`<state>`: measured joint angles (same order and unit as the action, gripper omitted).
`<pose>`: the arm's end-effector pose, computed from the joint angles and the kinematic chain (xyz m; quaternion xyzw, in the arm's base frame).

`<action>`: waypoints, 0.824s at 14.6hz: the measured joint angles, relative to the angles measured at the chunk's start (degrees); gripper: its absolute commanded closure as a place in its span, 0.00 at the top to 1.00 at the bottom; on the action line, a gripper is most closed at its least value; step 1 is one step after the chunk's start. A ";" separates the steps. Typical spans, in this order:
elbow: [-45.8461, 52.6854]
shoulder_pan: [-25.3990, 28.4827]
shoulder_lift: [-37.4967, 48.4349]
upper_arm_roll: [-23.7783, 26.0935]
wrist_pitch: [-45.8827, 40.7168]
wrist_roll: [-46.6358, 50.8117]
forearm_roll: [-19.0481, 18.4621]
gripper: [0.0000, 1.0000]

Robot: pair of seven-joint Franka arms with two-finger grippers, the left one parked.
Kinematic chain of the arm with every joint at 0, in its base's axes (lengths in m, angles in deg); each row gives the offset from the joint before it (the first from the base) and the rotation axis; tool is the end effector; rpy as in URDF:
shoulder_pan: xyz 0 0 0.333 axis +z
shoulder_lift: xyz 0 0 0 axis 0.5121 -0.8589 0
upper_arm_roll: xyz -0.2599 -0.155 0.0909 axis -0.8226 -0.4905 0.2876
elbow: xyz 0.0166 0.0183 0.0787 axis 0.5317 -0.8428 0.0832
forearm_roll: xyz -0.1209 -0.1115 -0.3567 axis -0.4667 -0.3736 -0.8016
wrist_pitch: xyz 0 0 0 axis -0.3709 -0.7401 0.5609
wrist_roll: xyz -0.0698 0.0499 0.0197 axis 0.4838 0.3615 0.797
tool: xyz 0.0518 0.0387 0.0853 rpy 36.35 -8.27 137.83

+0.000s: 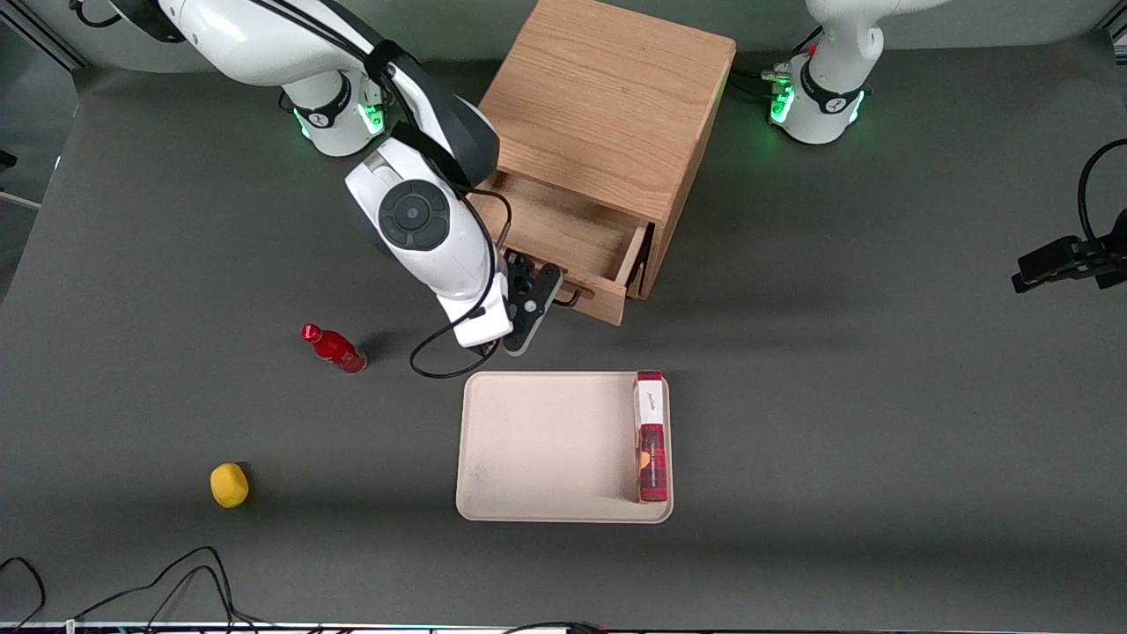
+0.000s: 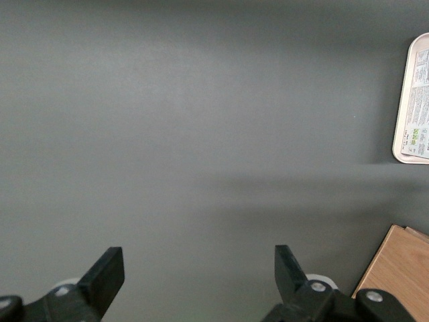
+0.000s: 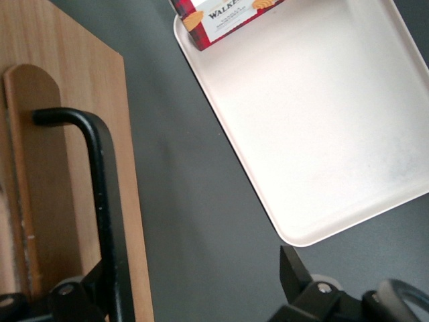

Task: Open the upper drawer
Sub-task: 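Pull the upper drawer handle outward with the right gripper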

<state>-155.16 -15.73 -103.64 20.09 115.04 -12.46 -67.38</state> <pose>0.5679 0.4046 0.3930 -0.8660 -0.4960 -0.0019 0.0637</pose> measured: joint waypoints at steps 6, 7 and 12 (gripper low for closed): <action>1.28 -0.01 -0.27 -2.52 0.64 -2.12 0.00 1.00; 1.64 -0.02 -0.32 -3.07 0.68 -2.63 0.00 1.00; 3.33 -0.04 -1.33 -4.48 1.36 -3.63 0.00 1.00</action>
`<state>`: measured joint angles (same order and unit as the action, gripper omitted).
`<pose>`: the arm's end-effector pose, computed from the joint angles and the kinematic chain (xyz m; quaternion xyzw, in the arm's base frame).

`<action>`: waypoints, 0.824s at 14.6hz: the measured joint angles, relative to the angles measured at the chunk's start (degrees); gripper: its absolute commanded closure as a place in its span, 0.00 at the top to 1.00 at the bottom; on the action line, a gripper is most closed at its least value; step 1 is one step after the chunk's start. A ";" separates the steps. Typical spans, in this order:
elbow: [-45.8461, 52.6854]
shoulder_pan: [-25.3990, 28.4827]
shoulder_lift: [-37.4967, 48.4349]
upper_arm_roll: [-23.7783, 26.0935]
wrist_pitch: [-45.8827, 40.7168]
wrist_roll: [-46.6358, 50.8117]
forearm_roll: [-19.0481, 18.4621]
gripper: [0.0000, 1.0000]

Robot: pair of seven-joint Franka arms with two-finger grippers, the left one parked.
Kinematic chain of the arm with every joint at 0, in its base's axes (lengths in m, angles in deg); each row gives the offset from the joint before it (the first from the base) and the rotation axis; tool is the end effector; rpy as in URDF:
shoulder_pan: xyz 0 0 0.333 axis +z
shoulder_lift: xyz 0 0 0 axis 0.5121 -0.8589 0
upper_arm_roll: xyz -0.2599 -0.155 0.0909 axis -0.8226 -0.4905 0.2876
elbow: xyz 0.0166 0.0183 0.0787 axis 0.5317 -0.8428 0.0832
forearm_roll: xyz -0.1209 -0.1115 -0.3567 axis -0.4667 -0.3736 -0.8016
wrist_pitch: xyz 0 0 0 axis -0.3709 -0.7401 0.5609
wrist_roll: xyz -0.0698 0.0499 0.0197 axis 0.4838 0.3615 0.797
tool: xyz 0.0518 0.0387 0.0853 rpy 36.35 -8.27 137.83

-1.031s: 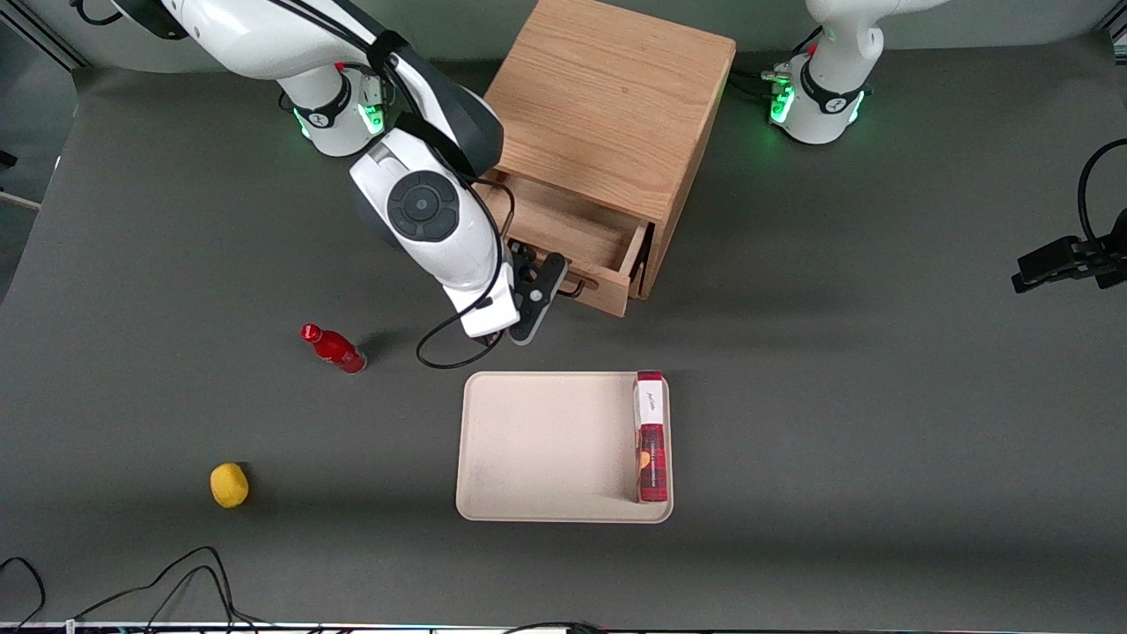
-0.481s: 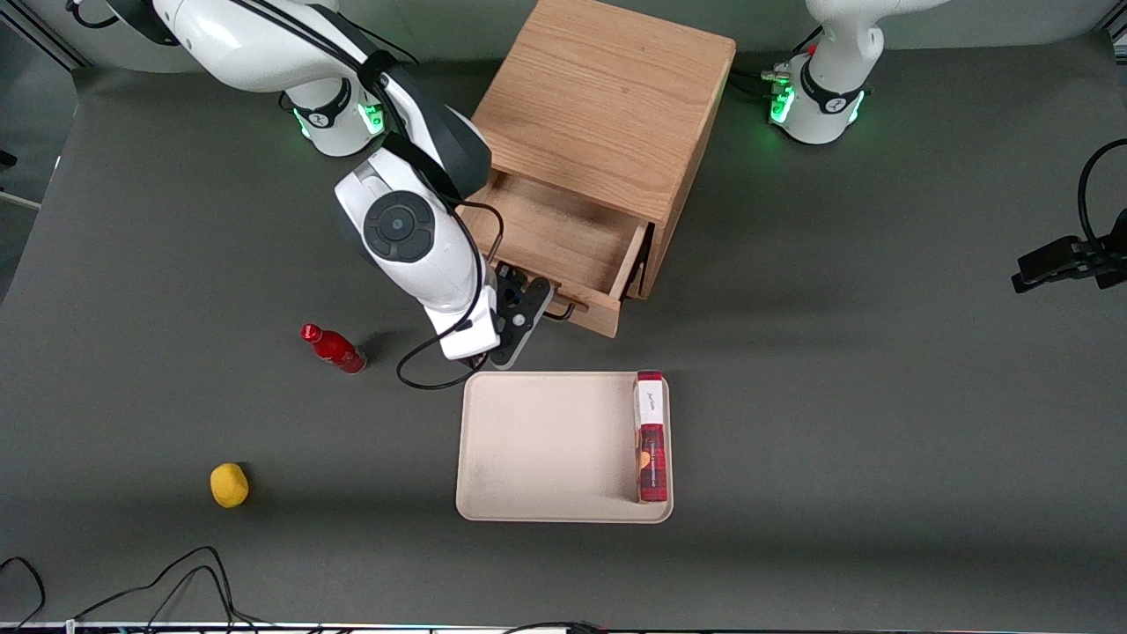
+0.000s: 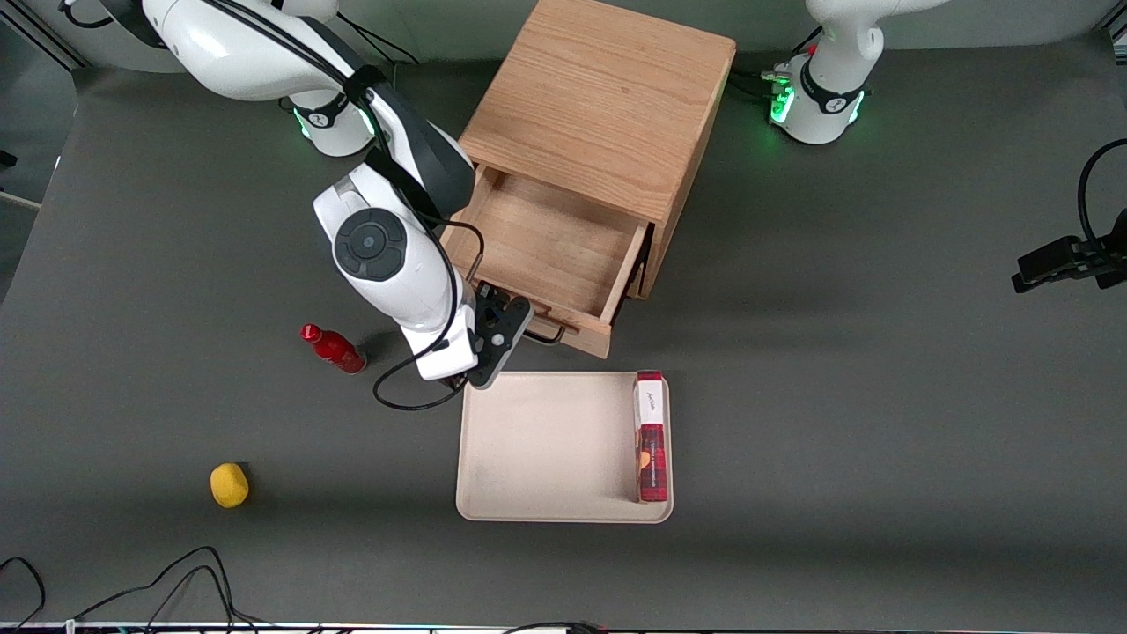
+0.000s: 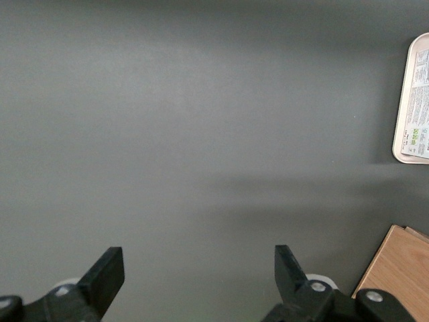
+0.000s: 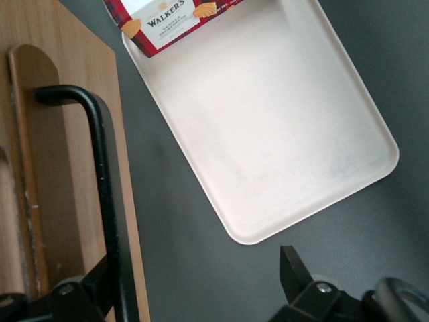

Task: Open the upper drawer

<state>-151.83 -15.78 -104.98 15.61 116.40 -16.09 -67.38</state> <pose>0.6084 0.3699 0.3979 -0.8701 -0.4894 -0.0297 0.0502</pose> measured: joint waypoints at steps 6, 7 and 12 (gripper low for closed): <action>0.84 -0.01 -0.56 -1.61 1.78 -0.74 0.04 1.00; 1.00 -0.01 -0.61 -1.95 1.85 -0.89 0.04 1.00; 1.47 -0.19 -0.92 -2.90 2.83 -1.25 0.04 1.00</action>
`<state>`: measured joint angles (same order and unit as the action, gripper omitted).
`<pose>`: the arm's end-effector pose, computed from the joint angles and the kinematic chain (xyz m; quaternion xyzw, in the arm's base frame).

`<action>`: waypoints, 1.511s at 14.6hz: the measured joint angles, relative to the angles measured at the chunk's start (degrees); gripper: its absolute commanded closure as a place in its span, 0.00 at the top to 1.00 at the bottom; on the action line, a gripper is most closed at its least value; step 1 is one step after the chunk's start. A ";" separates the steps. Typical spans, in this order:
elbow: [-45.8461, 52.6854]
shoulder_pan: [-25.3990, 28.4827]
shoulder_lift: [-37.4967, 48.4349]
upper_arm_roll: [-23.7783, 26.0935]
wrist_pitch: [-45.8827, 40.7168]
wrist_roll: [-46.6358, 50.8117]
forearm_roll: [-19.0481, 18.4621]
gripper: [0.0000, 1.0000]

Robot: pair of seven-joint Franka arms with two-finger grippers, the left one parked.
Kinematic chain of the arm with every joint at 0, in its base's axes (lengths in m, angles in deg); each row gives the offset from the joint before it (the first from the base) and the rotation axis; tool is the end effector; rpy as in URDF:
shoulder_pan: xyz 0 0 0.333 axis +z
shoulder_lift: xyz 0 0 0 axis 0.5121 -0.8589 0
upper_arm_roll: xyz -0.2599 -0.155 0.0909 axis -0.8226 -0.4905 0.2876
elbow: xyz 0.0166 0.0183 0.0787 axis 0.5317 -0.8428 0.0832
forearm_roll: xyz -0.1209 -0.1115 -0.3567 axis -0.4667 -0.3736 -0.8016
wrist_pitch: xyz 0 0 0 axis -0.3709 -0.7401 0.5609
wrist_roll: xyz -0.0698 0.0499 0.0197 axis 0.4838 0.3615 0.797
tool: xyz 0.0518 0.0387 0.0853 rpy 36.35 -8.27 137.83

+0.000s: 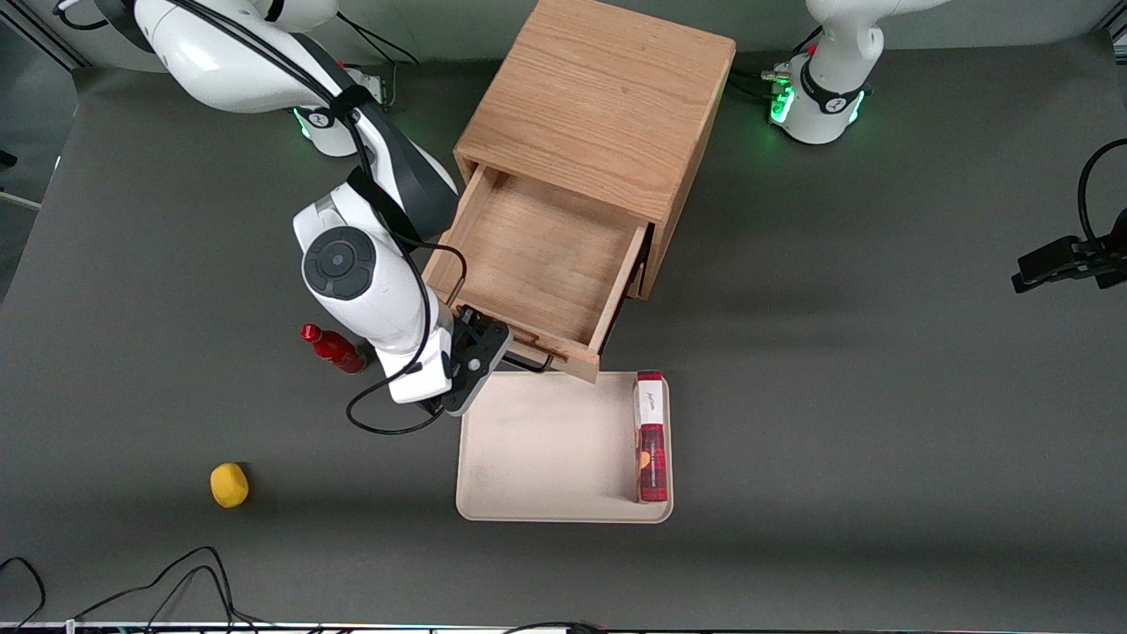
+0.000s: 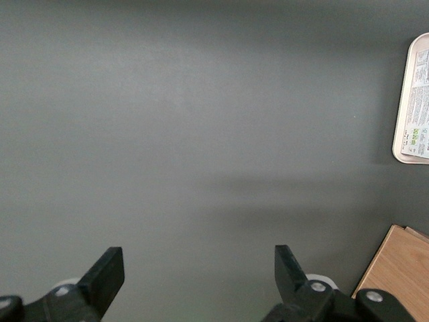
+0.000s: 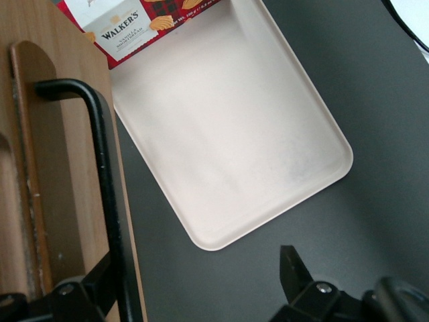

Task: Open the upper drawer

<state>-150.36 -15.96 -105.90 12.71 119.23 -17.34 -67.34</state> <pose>0.6344 0.3459 0.3989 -0.8767 -0.4760 -0.0575 0.0402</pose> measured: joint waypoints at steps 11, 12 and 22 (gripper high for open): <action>2.00 -0.15 0.19 0.00 0.36 -0.27 5.18 1.00; 2.43 -0.15 0.55 0.05 0.34 -0.27 6.64 1.00; 3.64 -5.97 10.41 -3.67 -3.10 -0.29 9.76 1.00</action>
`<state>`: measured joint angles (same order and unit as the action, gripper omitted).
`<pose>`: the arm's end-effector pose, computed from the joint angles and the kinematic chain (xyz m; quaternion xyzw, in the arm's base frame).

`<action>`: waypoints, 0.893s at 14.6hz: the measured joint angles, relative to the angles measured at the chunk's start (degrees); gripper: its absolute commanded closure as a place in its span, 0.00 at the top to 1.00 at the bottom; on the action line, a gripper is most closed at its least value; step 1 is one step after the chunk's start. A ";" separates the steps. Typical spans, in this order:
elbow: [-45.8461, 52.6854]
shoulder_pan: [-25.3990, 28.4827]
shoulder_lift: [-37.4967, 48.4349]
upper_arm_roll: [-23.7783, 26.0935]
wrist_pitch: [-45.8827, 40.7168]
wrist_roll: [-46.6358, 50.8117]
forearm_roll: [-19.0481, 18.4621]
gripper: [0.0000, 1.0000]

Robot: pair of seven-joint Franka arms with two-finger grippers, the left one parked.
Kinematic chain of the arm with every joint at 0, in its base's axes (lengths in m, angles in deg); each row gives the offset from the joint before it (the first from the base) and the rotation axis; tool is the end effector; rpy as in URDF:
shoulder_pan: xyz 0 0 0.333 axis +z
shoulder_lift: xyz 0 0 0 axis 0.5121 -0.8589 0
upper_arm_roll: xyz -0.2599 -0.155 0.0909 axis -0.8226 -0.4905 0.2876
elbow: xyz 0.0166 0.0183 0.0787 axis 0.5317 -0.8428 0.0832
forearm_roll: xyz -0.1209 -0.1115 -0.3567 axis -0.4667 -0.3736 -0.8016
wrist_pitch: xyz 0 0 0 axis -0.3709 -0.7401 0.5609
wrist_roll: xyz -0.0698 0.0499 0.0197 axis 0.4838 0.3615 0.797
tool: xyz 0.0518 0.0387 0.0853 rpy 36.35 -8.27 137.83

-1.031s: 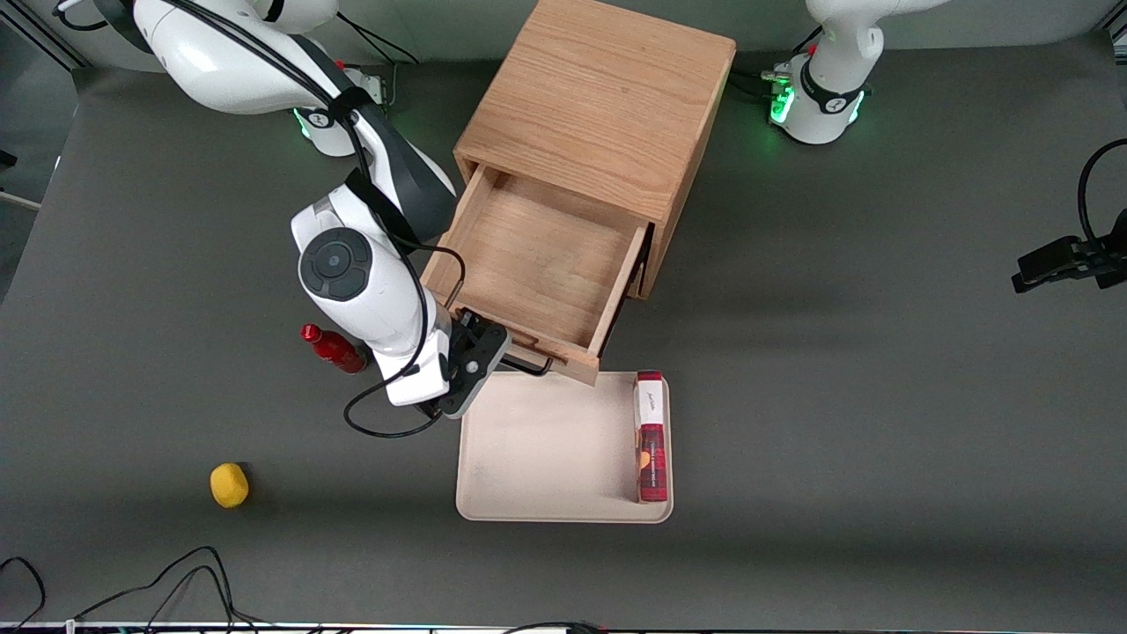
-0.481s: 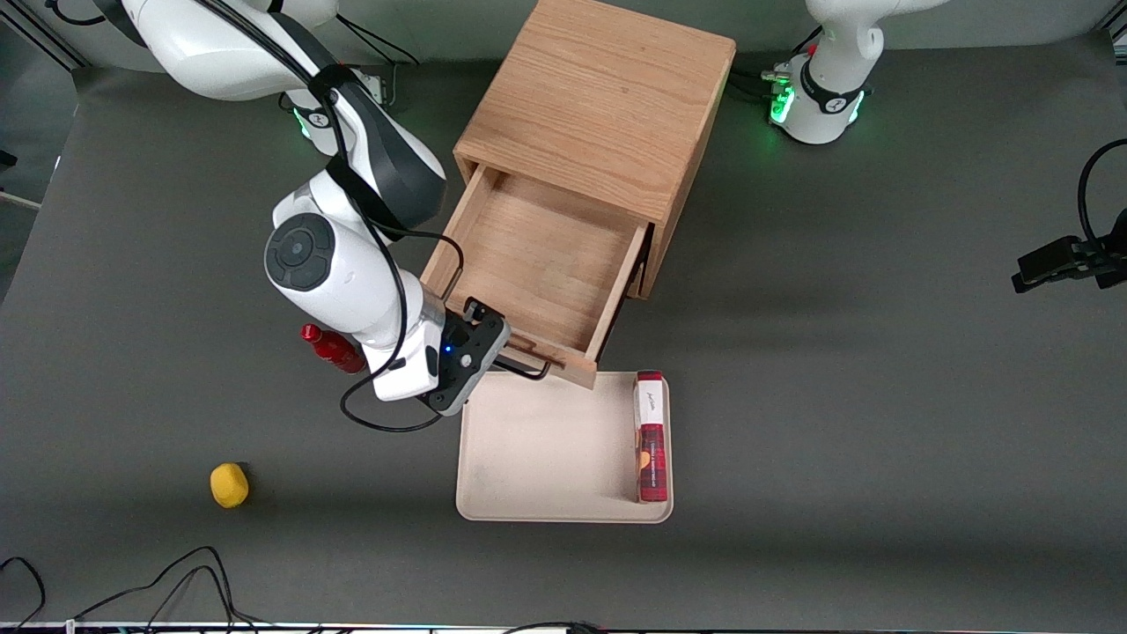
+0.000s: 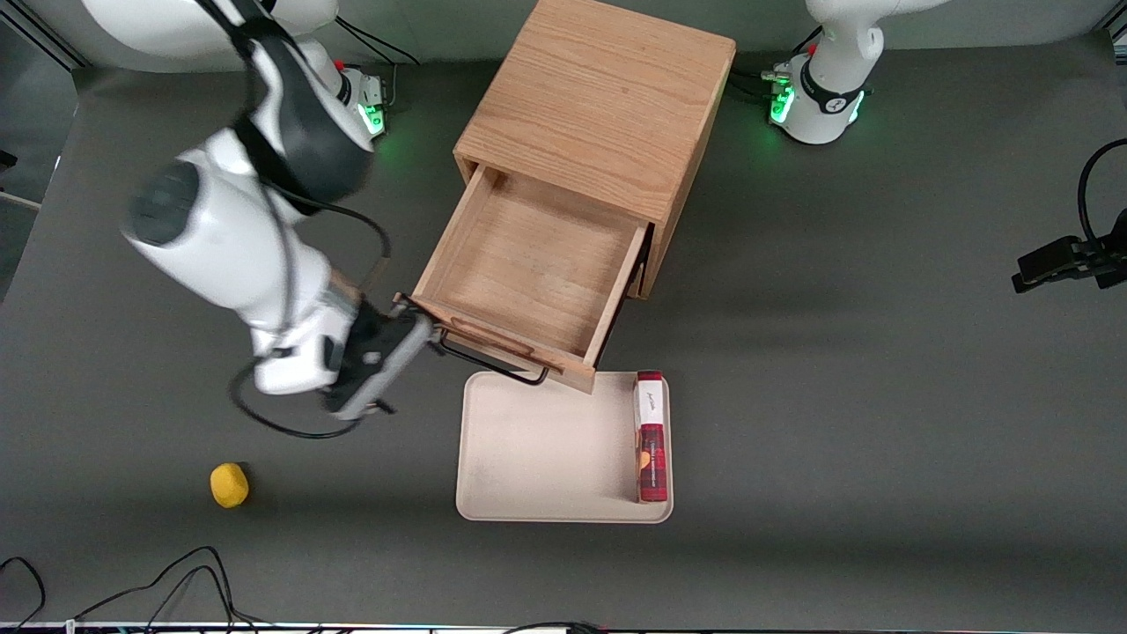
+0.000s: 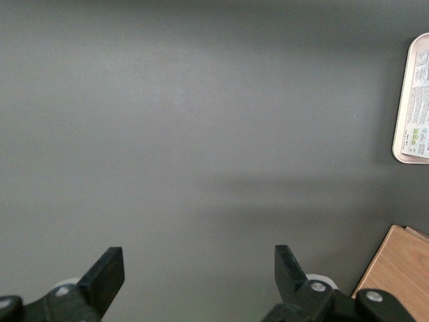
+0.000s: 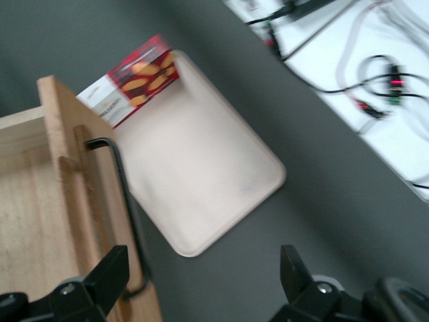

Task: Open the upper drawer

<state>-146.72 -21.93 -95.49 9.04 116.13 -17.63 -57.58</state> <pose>0.6554 0.2469 0.5476 -0.9092 -0.3815 -0.1488 0.0754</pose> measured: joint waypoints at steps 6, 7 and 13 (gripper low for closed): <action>-0.90 -5.12 8.51 -3.56 -11.60 8.74 2.38 1.00; -1.13 -5.90 9.84 -3.90 -14.55 12.39 2.38 1.00; -10.17 -10.13 19.44 -7.71 -23.16 23.93 -1.97 1.00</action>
<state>-156.89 -32.06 -76.05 1.33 92.97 6.31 -59.55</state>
